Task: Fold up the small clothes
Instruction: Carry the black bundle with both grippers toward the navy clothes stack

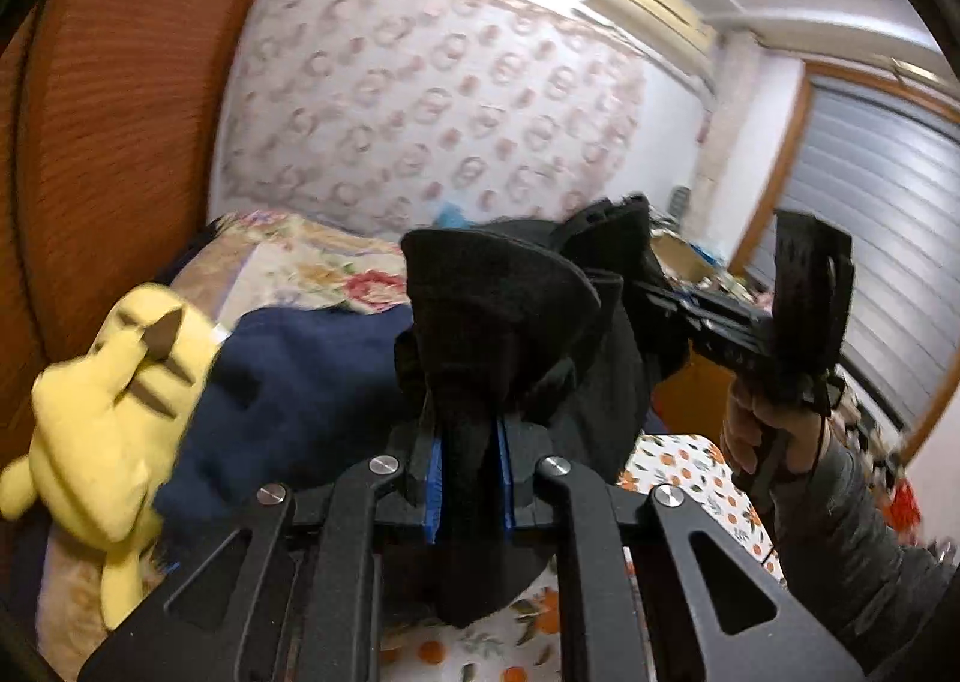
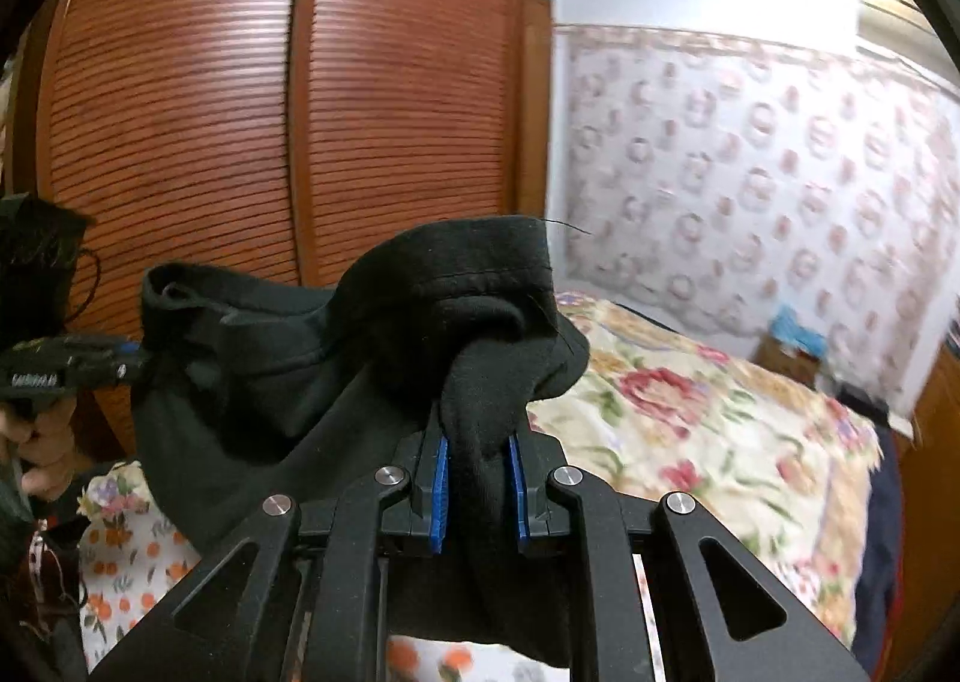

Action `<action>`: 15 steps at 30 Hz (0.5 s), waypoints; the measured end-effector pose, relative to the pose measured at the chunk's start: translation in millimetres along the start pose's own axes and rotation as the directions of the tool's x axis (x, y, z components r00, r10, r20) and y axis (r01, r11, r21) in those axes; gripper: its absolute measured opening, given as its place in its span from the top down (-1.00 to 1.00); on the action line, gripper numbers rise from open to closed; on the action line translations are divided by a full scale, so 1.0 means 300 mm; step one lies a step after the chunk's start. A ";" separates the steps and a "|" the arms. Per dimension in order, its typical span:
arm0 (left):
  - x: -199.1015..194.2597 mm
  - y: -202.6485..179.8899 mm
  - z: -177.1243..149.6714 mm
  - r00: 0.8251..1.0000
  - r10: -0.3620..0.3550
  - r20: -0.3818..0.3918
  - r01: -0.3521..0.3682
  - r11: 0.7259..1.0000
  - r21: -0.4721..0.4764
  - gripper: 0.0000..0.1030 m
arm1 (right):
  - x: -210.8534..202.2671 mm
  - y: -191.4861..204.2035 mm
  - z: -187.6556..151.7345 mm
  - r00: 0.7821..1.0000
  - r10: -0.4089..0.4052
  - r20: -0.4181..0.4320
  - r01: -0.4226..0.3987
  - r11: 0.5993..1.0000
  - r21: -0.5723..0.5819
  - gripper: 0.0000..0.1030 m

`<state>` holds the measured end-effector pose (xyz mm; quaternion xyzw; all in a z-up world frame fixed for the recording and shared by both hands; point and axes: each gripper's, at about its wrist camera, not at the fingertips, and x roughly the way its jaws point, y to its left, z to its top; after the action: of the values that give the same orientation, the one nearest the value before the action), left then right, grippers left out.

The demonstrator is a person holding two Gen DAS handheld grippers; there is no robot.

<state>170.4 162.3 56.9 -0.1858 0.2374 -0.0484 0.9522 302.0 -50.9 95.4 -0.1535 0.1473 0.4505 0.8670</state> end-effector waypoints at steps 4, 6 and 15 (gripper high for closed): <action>0.013 0.120 -0.061 1.000 0.017 -0.008 -0.018 0.995 -0.097 0.71 | 0.202 0.005 0.076 0.997 0.055 -0.048 -0.057 0.997 -0.044 0.69; 0.019 0.158 -0.083 1.000 0.029 -0.008 -0.030 0.991 -0.128 0.71 | 0.308 0.025 0.112 0.994 0.072 -0.081 -0.077 0.995 -0.060 0.69; 0.023 0.288 -0.188 0.992 0.109 -0.063 -0.119 0.976 -0.185 0.70 | 0.550 0.011 0.174 0.981 0.072 -0.181 -0.091 0.991 -0.098 0.67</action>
<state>150.2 222.3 -24.9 -0.2599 0.2764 0.0239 0.9249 396.2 93.2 77.5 -0.2324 0.2056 0.4774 0.8221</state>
